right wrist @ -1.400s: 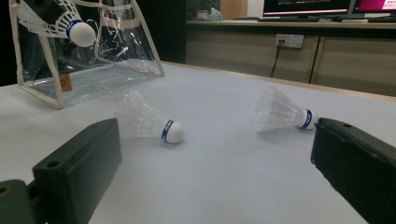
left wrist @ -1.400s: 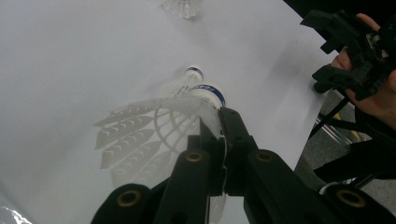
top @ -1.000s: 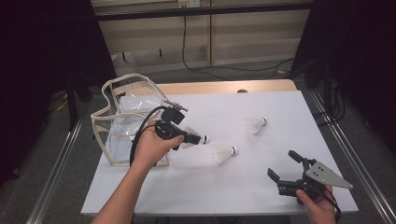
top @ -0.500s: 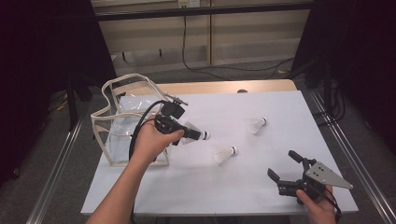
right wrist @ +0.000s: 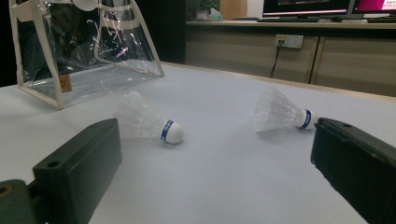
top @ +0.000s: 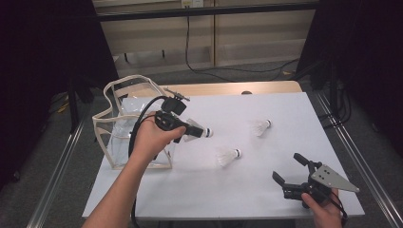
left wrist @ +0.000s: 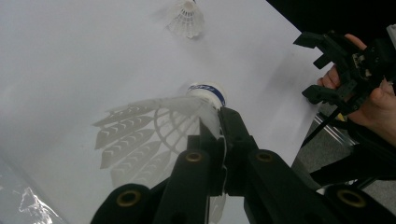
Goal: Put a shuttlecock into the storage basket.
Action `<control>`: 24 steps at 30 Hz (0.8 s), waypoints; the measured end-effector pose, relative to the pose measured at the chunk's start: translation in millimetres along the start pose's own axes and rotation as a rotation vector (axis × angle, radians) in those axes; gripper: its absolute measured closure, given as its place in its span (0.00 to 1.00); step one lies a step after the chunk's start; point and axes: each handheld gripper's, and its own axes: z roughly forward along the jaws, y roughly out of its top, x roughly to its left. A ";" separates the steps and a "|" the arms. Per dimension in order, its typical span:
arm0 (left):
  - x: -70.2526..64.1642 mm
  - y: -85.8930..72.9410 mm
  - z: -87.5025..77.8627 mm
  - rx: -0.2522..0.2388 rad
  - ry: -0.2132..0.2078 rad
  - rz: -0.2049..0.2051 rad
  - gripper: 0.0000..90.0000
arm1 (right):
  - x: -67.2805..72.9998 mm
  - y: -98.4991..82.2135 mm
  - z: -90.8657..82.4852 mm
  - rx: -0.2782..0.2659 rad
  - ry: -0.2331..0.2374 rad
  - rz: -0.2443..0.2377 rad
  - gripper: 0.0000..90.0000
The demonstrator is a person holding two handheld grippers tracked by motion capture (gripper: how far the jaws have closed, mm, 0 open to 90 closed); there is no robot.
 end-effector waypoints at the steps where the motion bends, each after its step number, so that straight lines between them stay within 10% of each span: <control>1: -0.7 0.8 -0.6 -0.006 0.000 -0.006 1.00 | 0.2 0.1 -0.1 0.001 0.000 0.001 0.02; 24: -0.2 20.0 -21.5 -0.001 0.010 0.002 1.00 | 0.1 0.0 0.0 0.001 0.001 0.002 0.02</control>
